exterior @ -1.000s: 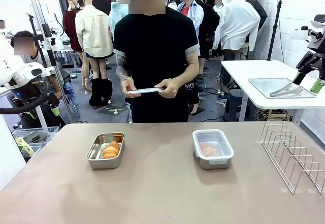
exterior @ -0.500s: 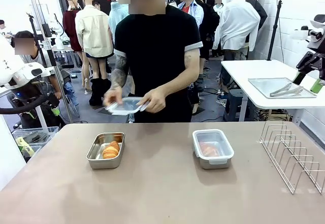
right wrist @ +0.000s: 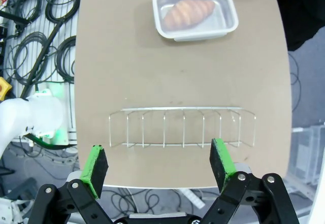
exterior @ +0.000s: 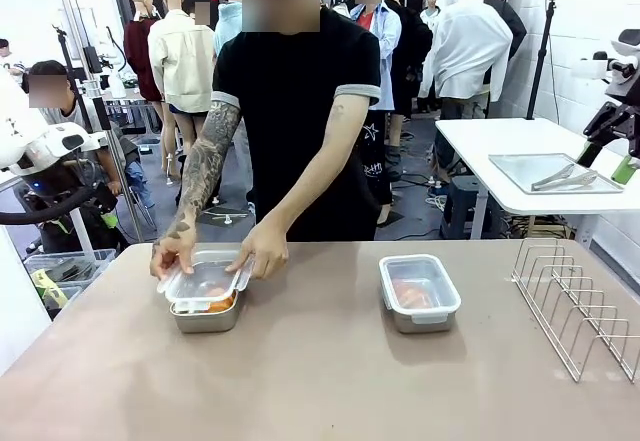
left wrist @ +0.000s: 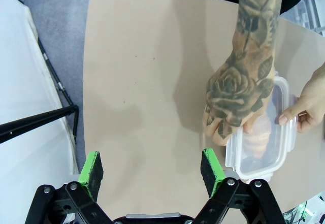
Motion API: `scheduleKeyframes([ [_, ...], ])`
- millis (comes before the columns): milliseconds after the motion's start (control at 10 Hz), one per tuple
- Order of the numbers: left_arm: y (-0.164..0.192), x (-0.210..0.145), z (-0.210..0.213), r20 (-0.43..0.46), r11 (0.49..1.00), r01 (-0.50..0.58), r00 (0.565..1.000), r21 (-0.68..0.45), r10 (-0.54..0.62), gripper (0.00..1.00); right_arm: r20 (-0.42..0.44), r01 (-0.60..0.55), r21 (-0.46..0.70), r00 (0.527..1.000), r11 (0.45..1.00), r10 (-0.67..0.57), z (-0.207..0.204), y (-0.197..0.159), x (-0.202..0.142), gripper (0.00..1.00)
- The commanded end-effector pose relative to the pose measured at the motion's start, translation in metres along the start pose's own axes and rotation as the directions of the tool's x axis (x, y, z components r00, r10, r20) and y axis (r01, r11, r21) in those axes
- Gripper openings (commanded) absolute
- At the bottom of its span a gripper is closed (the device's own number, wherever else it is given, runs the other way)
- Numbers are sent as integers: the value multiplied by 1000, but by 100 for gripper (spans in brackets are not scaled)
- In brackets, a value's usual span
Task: Place the bread in airtight containers.
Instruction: Release when the human grabs the Airtight Container lid.
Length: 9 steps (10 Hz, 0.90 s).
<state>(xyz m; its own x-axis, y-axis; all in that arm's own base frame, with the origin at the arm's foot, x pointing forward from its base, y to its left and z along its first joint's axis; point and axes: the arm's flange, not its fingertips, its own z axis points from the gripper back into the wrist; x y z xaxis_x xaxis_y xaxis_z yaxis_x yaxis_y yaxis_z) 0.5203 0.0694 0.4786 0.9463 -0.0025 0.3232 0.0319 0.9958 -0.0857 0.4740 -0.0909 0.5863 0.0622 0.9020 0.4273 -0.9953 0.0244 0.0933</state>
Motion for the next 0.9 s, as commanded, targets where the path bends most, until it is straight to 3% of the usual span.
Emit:
scheduleKeyframes([
  [0,1,0,2,-2,1000,6,1000,10,-6,100,-14,14,6,1000,1000,-14,-1,2,1,100],
  [800,1,0,2,-2,1000,6,1000,10,-6,100,-14,14,6,1000,1000,-14,-1,2,1,100],
])
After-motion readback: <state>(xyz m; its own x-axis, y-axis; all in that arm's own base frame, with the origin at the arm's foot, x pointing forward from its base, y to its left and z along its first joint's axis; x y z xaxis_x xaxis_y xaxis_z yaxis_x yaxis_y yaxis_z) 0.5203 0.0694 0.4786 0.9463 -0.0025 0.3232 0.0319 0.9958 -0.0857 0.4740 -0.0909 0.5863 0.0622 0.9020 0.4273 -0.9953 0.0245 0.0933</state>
